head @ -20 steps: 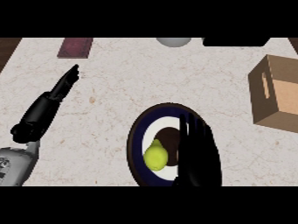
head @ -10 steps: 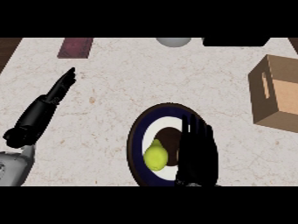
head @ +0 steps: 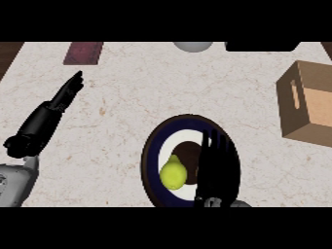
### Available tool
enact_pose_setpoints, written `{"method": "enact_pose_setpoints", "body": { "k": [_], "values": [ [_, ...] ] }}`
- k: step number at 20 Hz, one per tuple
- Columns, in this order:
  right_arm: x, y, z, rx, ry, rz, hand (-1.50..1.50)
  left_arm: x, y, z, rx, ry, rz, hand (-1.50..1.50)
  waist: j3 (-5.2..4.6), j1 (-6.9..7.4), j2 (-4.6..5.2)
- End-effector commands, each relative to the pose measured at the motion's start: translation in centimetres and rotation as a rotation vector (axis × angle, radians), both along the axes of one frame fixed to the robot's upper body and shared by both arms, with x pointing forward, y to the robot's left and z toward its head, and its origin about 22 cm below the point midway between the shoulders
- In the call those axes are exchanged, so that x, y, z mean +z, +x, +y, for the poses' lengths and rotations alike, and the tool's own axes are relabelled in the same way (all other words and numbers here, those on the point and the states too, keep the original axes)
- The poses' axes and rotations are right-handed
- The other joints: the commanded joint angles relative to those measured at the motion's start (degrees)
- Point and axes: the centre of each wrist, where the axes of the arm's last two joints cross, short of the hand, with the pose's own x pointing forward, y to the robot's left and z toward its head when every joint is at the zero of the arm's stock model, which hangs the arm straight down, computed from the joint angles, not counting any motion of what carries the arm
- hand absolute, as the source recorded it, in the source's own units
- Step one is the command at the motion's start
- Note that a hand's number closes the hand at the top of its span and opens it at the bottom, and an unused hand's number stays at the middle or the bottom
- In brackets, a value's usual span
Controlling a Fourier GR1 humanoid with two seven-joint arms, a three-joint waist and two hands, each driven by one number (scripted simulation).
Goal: Pick the cupcake from the plate and place it in the cardboard box
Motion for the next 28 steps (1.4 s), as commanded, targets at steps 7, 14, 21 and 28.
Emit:
{"method": "enact_pose_setpoints", "body": {
  "k": [7,14,21,28],
  "values": [
    [-1.3,0.3,-1.1,-0.184,-0.084,0.068,-1.5,0.8,-0.8,-0.5,-0.007,0.012,0.004,0.0,0.03,-0.06,-0.08],
    [-3.4,0.0,-0.6,-0.067,-0.078,0.07,1.5,-1.4,0.4,-0.4,0.015,-0.005,0.001,0.0,0.02,-0.23,0.01],
    [-3.0,-0.3,-0.3,0.02,-0.16,-0.101,1.5,-0.8,0.7,1.1,-0.002,0.006,0.012,0.0,0.01,-0.35,-0.03],
    [-3.7,-3.0,-2.2,0.603,-0.008,-0.111,1.5,-0.3,-0.1,-0.5,-0.009,-0.005,0.017,0.0,0.16,0.34,-0.02]
  ]
}}
